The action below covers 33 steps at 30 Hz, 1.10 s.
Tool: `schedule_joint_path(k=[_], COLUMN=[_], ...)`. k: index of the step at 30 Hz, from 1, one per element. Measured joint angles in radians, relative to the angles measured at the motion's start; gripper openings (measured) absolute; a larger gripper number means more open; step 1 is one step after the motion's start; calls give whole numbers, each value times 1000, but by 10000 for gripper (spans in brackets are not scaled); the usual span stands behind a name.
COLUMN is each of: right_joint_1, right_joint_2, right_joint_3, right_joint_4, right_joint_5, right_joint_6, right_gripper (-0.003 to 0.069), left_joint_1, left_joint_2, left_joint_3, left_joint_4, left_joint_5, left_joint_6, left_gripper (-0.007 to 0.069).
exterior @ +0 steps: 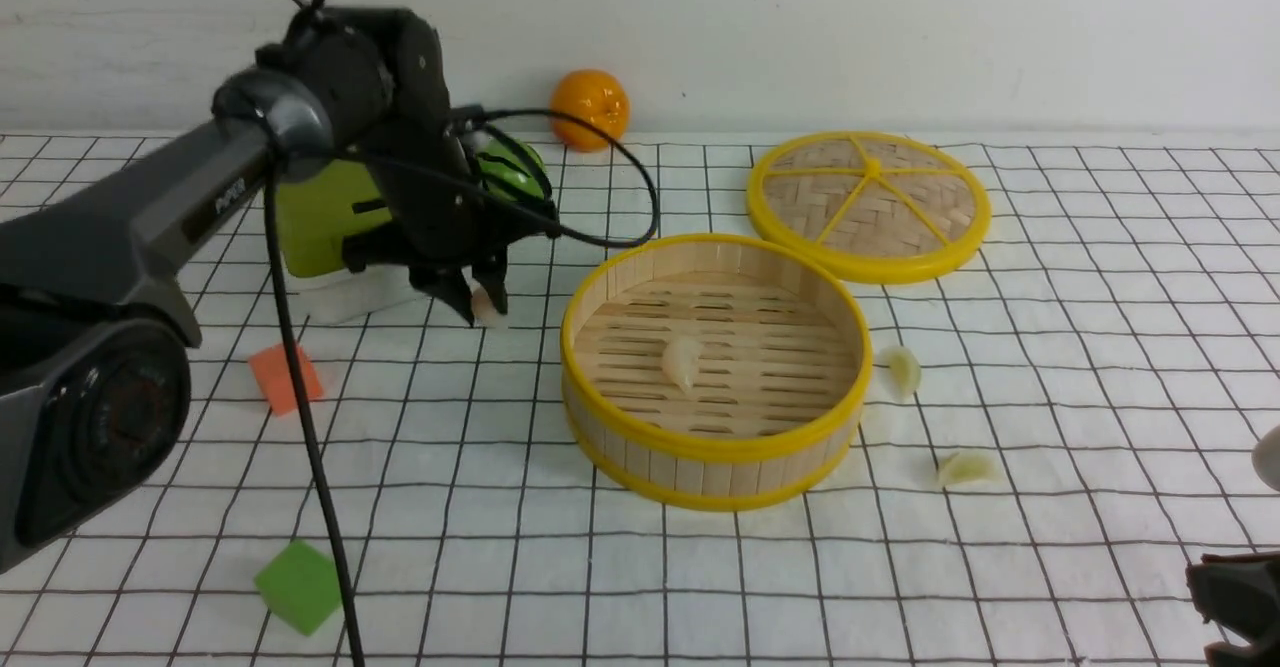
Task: Put the dumplings into the steamer on the table with the white tablecloth.
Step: 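Reach for and grasp a dumpling on the table with the left gripper, then place the dumpling into the bamboo steamer basket with the left gripper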
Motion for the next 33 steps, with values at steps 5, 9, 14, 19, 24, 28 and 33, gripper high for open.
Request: schedule_joint_path(k=[5,9,14,19,24,28,33], right_joint_1=[0,0,0,0,0,0,0], right_joint_2=[0,0,0,0,0,0,0], right_joint_3=[0,0,0,0,0,0,0], right_joint_4=[0,0,1,1,1,4,4], right_joint_5=[0,-3,-4,-4,-3,-3,-2], right_joint_6=[0,0,0,0,0,0,0], right_gripper=[59,61,63,64,64,66,68], left_joint_1=[-22,-99,-206,-250,-252,-252,-252], left_joint_2=[-95,-92,-21,32,64,90,107], left_joint_3=[-64,-68,-64,-63,-63,-63,-63], left_joint_4=[-237,-230,-8,110,145,165,165], left_joint_5=[21,26,28,28,27,27,25], left_joint_6=[147,188,125,61,38,35,31], left_gripper=[175,175,175,175,175,175,210])
